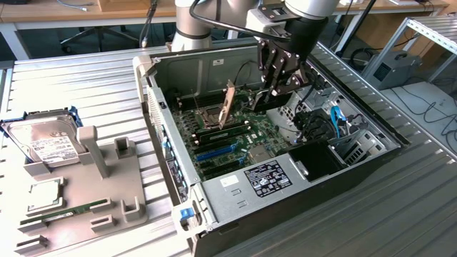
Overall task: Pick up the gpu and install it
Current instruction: 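Insert the gpu into the slot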
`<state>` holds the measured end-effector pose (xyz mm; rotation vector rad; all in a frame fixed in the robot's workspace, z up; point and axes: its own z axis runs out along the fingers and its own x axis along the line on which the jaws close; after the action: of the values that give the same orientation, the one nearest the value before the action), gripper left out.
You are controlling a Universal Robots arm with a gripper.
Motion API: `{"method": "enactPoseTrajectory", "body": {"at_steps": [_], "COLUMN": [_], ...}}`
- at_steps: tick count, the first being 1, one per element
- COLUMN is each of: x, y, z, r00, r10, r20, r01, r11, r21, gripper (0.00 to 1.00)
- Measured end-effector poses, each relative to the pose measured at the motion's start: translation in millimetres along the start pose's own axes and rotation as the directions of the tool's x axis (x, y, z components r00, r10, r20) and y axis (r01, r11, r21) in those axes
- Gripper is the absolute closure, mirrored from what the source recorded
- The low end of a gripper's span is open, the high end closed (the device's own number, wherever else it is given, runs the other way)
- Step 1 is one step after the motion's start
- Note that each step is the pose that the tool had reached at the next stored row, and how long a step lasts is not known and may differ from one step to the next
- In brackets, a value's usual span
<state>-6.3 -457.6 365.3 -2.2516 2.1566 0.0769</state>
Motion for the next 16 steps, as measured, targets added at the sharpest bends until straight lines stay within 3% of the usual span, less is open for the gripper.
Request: {"method": "enactPoseTrajectory", "body": {"at_steps": [16], "x": [0.2], "y": [-0.1], "z": [3.8], "r00": [1.0], "r10": [0.0], "r20": [0.0], "r01": [0.0], "r11": [1.0], "r21": [0.0], "gripper": [0.74]}}
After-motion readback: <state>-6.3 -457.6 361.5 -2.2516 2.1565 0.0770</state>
